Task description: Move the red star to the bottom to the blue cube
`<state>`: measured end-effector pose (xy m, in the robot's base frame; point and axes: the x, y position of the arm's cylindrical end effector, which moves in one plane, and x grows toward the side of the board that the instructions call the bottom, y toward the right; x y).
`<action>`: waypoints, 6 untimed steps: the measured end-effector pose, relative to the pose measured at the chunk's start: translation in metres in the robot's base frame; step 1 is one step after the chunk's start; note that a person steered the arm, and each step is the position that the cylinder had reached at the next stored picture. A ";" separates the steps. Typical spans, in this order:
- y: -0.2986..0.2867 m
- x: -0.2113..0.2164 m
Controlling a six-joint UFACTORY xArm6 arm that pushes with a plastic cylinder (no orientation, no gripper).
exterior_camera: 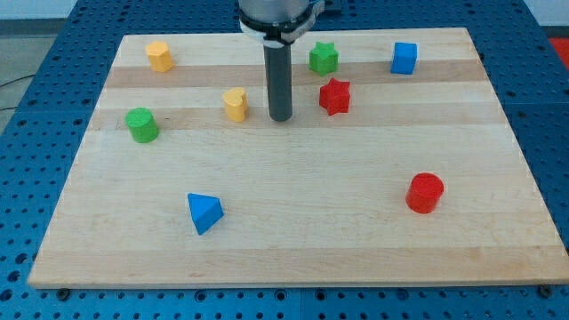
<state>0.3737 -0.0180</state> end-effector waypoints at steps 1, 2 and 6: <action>0.058 -0.003; 0.095 -0.003; 0.153 -0.072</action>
